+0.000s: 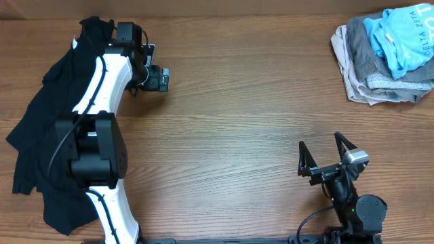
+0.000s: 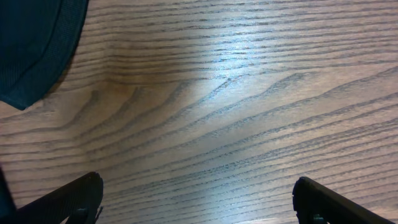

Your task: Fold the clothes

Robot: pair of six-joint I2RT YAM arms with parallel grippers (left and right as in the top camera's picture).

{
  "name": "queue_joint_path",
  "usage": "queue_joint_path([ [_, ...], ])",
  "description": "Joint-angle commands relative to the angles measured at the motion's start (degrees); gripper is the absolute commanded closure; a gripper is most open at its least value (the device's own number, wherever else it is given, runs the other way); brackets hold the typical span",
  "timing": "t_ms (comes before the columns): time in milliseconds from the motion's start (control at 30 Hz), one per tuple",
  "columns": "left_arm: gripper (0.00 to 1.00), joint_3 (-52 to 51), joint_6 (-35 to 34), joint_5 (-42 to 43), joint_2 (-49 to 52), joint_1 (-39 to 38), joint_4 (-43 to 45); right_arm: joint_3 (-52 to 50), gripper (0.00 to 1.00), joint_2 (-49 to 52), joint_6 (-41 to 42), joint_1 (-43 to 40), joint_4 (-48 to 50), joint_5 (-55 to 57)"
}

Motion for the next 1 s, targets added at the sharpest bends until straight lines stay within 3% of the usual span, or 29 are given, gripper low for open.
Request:
queue_joint_path([
  [0,0.0,0.3,-0.7,0.2,-1.6,-0.3,0.1,-1.6,0.0,-0.7,0.6,-0.1,-0.5,1.1],
  [967,0.0,0.3,-0.7,0.0,-3.5,0.0,-0.1,-1.6,0.0,-0.7,0.6,-0.1,-0.5,1.3],
])
